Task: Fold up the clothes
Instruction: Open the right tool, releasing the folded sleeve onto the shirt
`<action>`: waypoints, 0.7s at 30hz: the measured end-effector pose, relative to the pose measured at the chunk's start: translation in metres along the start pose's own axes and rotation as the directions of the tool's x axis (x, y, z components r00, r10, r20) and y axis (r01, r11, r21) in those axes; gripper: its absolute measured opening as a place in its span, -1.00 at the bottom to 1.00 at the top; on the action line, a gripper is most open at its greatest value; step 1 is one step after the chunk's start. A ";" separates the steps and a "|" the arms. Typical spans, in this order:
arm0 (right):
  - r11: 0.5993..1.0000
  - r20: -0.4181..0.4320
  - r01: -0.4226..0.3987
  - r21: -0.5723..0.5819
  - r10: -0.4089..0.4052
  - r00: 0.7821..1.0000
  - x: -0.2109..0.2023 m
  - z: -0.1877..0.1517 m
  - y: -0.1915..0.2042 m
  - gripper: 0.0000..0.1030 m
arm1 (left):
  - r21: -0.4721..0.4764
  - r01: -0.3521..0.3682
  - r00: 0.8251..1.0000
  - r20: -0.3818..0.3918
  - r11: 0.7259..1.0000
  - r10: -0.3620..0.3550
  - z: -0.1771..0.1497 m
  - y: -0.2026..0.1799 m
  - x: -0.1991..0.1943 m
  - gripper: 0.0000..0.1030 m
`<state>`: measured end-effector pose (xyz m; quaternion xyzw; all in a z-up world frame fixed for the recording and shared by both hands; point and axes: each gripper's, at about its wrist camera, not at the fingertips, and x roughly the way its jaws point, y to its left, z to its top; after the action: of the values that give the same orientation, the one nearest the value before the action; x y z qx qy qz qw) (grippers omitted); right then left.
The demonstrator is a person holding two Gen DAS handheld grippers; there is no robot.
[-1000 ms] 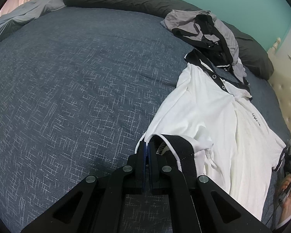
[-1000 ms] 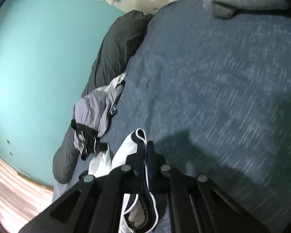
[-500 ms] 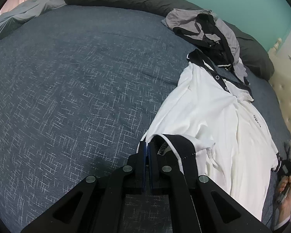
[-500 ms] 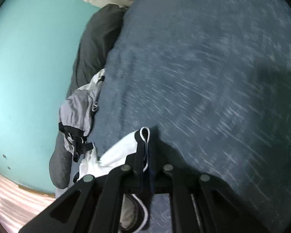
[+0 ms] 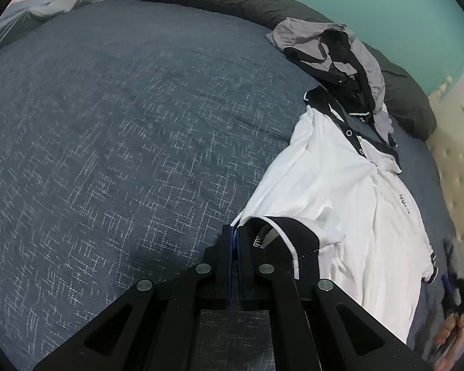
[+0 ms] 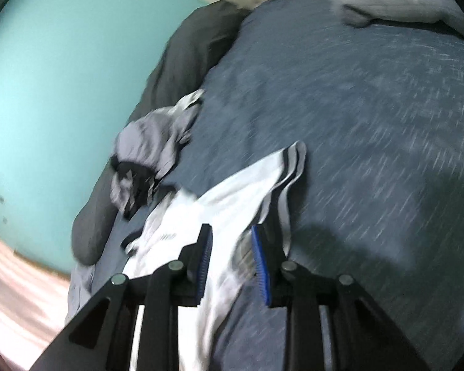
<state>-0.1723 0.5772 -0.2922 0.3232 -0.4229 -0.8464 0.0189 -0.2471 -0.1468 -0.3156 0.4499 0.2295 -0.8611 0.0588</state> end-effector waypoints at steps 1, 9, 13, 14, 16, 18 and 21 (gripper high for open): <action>1.000 -0.009 -0.008 -0.006 0.008 1.000 -0.003 -0.007 0.004 -0.48 | -0.008 0.003 1.000 -0.003 1.000 -0.003 0.000 0.002 0.000 -0.94; 0.999 -0.086 -0.044 0.019 0.046 0.995 -0.001 -0.049 0.017 -0.48 | -0.051 0.049 0.999 0.014 0.998 -0.048 0.000 0.014 -0.020 -0.95; 0.998 -0.107 -0.064 0.005 0.064 0.992 0.007 -0.054 0.022 -0.48 | -0.079 0.144 0.990 -0.001 0.986 -0.145 -0.003 0.016 -0.028 -0.90; 0.998 -0.110 -0.069 0.003 0.069 0.992 0.008 -0.054 0.024 -0.47 | -0.086 0.171 0.985 -0.010 0.982 -0.172 -0.004 0.015 -0.028 -0.79; 0.997 -0.113 -0.081 0.007 0.081 0.990 0.010 -0.054 0.025 -0.47 | -0.102 0.217 0.975 -0.018 0.971 -0.220 -0.005 0.010 -0.026 -0.57; 0.996 -0.113 -0.093 0.015 0.094 0.989 0.010 -0.053 0.024 -0.47 | -0.111 0.240 0.969 -0.033 0.964 -0.245 -0.006 0.003 -0.022 -0.42; 0.994 -0.107 -0.106 0.030 0.109 0.988 0.009 -0.052 0.022 -0.47 | -0.142 0.258 0.963 -0.040 0.956 -0.266 -0.006 -0.004 -0.015 -0.28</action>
<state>-0.1554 0.5236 -0.3039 0.3456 -0.4482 -0.8202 0.0835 -0.2358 -0.1421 -0.3053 0.4357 0.3468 -0.8300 -0.0322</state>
